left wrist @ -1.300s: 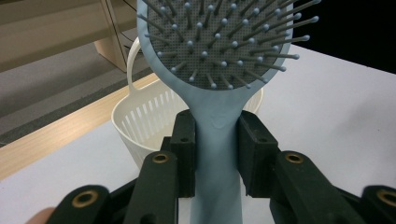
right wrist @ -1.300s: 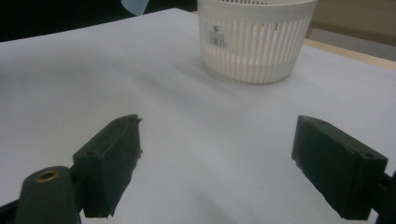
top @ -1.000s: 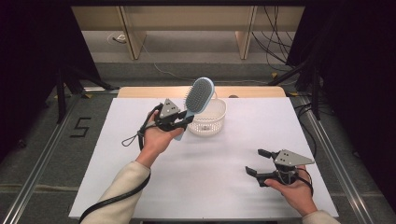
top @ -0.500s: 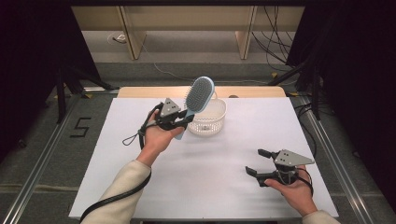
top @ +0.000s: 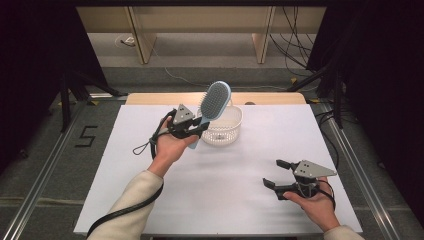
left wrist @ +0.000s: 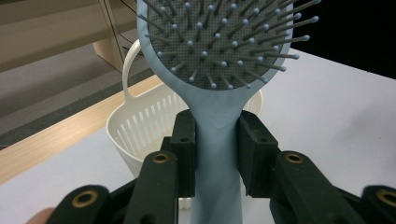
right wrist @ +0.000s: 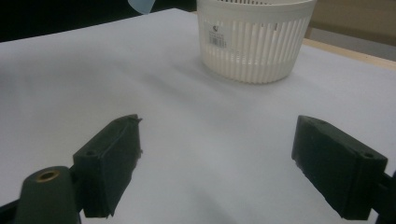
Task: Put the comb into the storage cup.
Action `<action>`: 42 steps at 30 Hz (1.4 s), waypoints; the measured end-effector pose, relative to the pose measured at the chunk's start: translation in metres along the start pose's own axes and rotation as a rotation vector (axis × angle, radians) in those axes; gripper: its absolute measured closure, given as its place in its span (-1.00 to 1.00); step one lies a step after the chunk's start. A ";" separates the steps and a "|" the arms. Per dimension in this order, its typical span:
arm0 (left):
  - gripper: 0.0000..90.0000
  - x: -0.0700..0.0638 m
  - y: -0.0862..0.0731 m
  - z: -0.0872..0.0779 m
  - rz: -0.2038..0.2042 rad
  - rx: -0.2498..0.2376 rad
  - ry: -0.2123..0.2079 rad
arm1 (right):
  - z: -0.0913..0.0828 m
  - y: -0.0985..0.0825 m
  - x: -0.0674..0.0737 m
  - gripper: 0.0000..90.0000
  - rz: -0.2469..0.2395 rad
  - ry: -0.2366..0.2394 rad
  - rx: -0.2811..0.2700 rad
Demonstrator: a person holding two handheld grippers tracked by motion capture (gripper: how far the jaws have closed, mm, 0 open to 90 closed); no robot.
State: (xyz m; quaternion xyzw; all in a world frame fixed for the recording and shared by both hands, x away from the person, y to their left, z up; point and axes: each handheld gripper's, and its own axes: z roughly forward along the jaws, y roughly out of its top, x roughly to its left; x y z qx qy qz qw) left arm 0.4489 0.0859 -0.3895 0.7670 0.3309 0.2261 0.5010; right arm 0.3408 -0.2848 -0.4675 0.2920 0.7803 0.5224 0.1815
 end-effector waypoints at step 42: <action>0.55 0.007 0.008 0.004 -0.010 -0.002 0.011 | 0.000 0.000 0.000 -0.63 -0.002 0.000 0.002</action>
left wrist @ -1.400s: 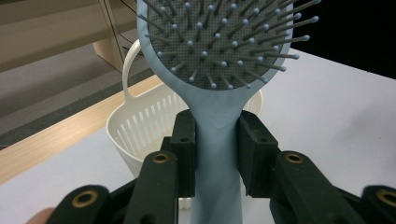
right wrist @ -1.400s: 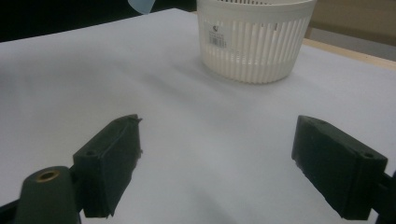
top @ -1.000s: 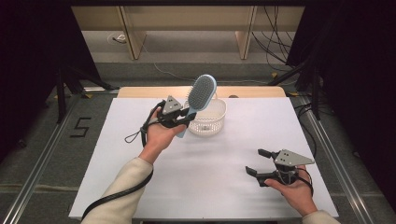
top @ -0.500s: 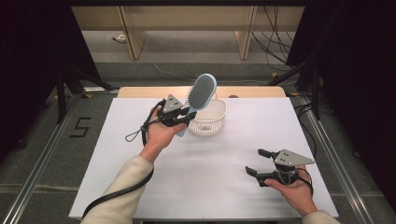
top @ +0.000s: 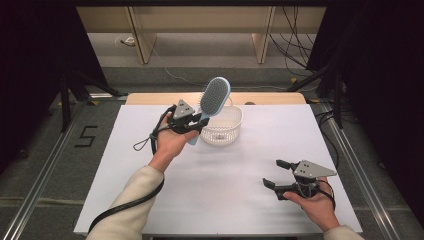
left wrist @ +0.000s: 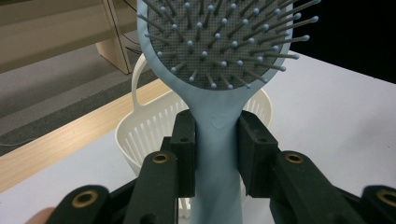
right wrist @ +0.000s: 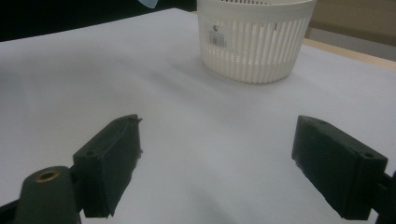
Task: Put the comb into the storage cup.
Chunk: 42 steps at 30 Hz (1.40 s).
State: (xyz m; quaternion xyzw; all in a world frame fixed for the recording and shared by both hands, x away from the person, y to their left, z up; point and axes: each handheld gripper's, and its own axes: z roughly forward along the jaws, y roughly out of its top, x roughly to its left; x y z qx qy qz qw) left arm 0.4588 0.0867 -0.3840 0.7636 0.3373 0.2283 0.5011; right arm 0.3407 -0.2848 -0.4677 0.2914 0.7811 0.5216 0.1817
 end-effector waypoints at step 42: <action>0.55 0.002 0.013 0.007 -0.009 -0.019 0.009 | 0.000 0.000 0.000 -0.63 0.002 0.002 -0.002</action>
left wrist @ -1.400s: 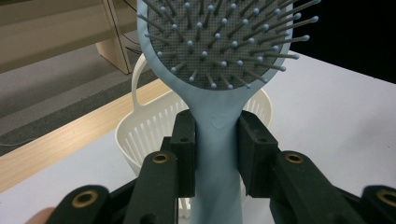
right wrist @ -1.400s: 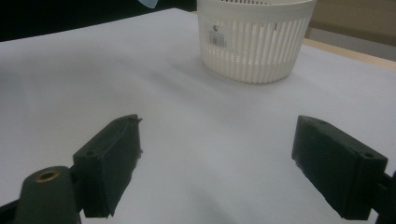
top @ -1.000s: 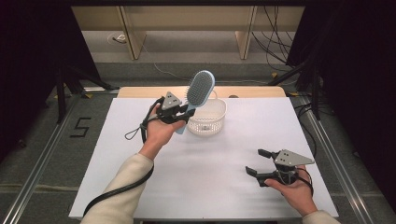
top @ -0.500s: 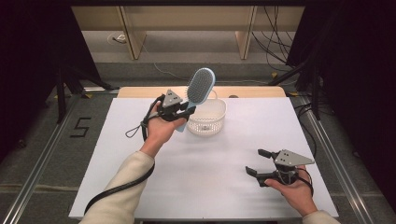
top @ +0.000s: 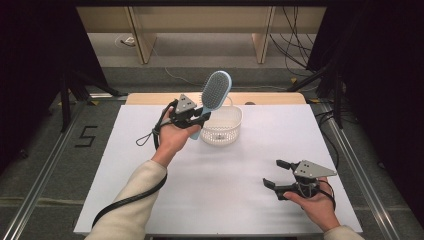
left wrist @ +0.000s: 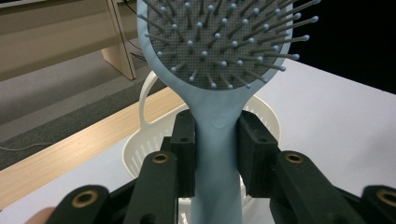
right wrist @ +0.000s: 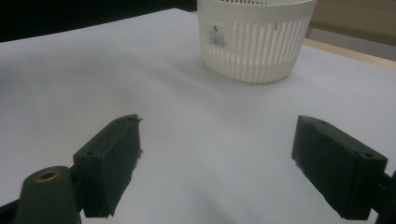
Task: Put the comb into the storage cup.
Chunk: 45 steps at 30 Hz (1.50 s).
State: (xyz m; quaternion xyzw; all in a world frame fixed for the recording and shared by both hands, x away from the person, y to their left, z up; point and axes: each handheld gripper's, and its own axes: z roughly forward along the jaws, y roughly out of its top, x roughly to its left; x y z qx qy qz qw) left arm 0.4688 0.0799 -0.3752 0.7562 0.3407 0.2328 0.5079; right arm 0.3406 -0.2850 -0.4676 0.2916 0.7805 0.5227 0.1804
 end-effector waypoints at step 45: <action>0.55 -0.001 0.016 0.013 -0.010 -0.004 -0.015 | 0.000 0.000 0.000 -0.63 -0.001 0.000 -0.003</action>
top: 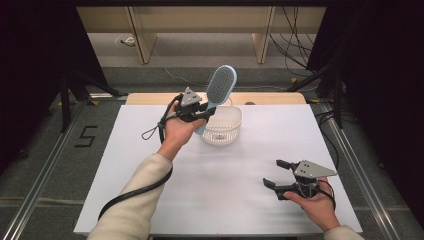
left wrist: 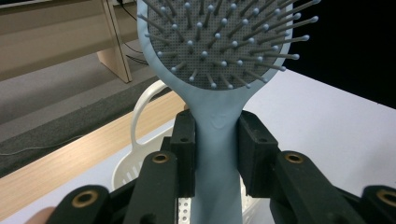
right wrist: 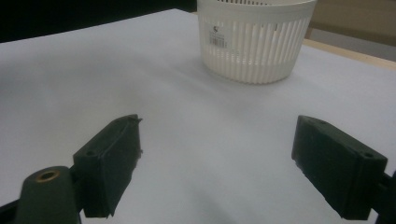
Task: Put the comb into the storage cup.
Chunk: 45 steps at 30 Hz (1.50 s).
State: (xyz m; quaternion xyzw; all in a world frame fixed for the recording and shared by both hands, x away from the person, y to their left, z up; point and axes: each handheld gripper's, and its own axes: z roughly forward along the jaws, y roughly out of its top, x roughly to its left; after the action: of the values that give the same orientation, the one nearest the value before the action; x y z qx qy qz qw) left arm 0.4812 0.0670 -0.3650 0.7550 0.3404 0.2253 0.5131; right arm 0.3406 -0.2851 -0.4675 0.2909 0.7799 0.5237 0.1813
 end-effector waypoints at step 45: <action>0.55 0.005 0.007 0.013 -0.014 -0.005 0.020 | 0.000 0.000 -0.001 -0.63 0.000 -0.002 -0.001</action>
State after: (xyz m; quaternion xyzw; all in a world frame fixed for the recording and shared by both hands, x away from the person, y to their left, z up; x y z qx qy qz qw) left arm 0.4956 0.0613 -0.3636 0.7492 0.3501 0.2302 0.5130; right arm 0.3407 -0.2858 -0.4677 0.2914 0.7794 0.5238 0.1822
